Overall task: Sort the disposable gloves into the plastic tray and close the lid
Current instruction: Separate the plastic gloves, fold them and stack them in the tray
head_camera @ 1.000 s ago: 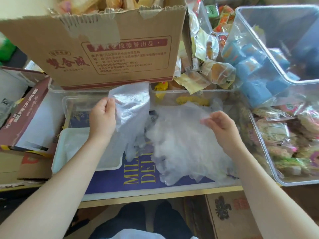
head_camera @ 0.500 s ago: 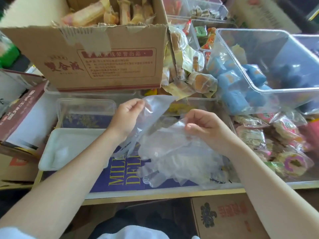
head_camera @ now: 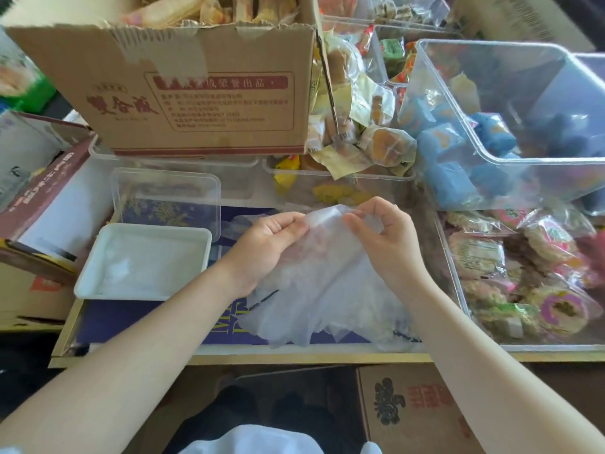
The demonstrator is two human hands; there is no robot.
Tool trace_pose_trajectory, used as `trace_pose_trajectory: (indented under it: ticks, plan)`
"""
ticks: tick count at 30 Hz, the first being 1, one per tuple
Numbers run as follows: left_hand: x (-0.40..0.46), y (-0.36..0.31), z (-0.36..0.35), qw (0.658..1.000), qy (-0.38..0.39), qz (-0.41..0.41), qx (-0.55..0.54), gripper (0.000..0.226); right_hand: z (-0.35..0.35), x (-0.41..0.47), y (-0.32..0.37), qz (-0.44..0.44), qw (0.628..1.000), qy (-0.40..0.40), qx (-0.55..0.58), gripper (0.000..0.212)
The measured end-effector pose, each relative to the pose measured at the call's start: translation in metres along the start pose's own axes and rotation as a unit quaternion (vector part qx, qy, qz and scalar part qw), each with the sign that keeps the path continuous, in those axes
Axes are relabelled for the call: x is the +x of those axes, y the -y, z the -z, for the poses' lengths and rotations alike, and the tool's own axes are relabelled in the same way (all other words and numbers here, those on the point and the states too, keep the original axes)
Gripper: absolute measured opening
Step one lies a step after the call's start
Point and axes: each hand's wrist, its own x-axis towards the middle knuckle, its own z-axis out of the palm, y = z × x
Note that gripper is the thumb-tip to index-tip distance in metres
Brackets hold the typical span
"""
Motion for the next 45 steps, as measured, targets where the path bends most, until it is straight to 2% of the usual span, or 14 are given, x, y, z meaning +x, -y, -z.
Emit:
trace_pose_trajectory:
  ticks: [5,8,11,13,15,18,20,22,24,28,33,36,39,45]
  plan:
    - [-0.003,0.002,-0.003,0.999,-0.025,0.009,0.043,0.034,-0.002,0.001,-0.001,-0.048,0.997,-0.039,0.035,0.023]
    - [-0.006,-0.001,-0.004,0.976,-0.028,-0.027,0.213,0.048,-0.003,0.002,0.001,-0.056,0.996,-0.061,0.043,0.020]
    - [-0.008,-0.001,-0.005,0.920,-0.074,-0.058,0.379,0.030,-0.004,0.001,0.006,-0.047,0.996,-0.063,0.051,0.018]
    - [-0.006,0.000,-0.003,0.922,-0.082,-0.093,0.366,0.013,-0.002,0.001,0.009,-0.035,0.996,-0.054,0.061,0.013]
    - [-0.004,-0.001,0.002,0.941,-0.064,-0.104,0.316,0.011,0.004,0.003,0.010,-0.020,0.997,-0.024,0.065,0.012]
    - [-0.004,-0.007,0.011,0.966,-0.051,-0.079,0.242,0.013,0.020,0.010,-0.002,-0.062,0.988,0.093,0.110,0.037]
    - [-0.006,-0.009,0.017,0.983,-0.032,-0.052,0.174,0.014,0.024,0.009,-0.014,-0.124,0.957,0.172,0.198,0.032]
    - [-0.008,-0.008,0.024,0.992,-0.014,-0.021,0.121,0.013,0.018,0.004,-0.030,-0.174,0.917,0.206,0.295,0.032]
    - [-0.009,-0.003,0.032,0.995,-0.002,0.005,0.095,0.012,0.005,-0.001,-0.040,-0.195,0.897,0.227,0.324,0.039]
    - [-0.010,0.011,0.047,0.997,0.005,0.037,0.072,0.011,-0.017,-0.005,-0.040,-0.233,0.896,0.248,0.286,0.019]
    - [-0.006,0.025,0.070,0.977,-0.045,0.033,0.205,0.018,-0.034,0.001,-0.037,-0.217,0.916,0.228,0.251,0.007]
    - [-0.006,0.035,0.090,0.953,-0.036,0.043,0.299,0.022,-0.046,0.002,-0.036,-0.212,0.926,0.221,0.221,0.012]
    - [-0.001,0.038,0.097,0.921,-0.025,0.059,0.385,0.013,-0.061,0.000,-0.035,-0.219,0.931,0.216,0.196,0.017]
    - [0.017,0.037,0.095,0.926,-0.153,0.026,0.345,0.016,-0.092,-0.006,-0.024,-0.237,0.919,0.168,0.265,0.023]
